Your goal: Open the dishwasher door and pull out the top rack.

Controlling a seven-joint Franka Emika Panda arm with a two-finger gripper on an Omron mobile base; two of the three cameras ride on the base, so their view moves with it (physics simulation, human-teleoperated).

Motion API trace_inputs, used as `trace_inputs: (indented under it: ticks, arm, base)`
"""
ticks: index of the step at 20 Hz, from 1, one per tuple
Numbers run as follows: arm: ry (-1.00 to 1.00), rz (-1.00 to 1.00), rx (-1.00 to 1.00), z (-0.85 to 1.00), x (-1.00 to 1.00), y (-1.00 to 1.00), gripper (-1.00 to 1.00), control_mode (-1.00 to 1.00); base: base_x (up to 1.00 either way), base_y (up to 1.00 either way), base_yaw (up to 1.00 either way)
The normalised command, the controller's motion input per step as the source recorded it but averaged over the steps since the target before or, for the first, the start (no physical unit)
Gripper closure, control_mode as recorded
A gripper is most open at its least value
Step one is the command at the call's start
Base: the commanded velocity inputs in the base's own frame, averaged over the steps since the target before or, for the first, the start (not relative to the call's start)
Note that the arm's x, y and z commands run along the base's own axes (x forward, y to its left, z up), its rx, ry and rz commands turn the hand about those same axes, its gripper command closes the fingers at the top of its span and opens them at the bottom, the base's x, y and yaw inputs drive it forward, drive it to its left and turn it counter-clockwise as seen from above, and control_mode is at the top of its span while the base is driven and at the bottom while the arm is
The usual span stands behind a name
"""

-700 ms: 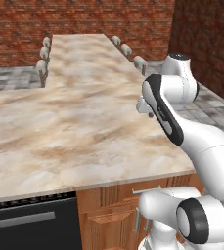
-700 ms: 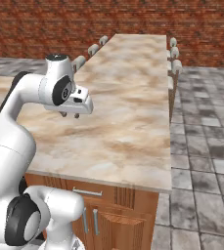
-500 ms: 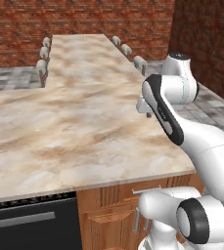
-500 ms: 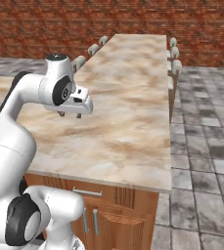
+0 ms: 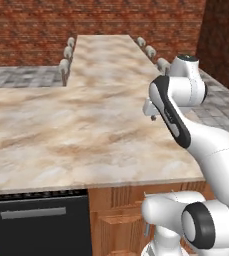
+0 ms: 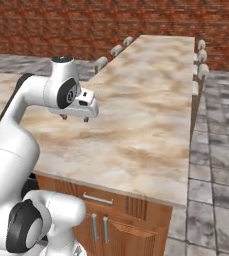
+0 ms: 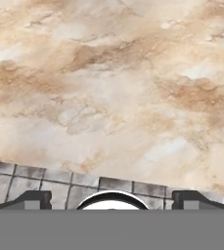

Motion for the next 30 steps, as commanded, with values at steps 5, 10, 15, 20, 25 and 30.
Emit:
trace_inputs:
  ticks: [5,10,15,20,25,30]
  arm:
    - [0.0,0.0,0.0,0.0,0.0,0.0,-1.0,1.0]
    - [0.0,0.0,0.0,0.0,0.0,0.0,-1.0,1.0]
    - [0.0,0.0,0.0,0.0,0.0,0.0,-1.0,1.0]
    - [0.0,0.0,0.0,0.0,0.0,0.0,-1.0,1.0]
    - [0.0,0.0,0.0,0.0,0.0,0.0,-1.0,1.0]
    - [0.0,0.0,0.0,0.0,0.0,0.0,-1.0,1.0]
  base:
    - [0.0,0.0,0.46]
    - [0.0,0.0,0.45]
    - [0.0,0.0,0.41]
    - [0.0,0.0,0.35]
    - [0.0,0.0,0.3]
    - [0.0,0.0,0.24]
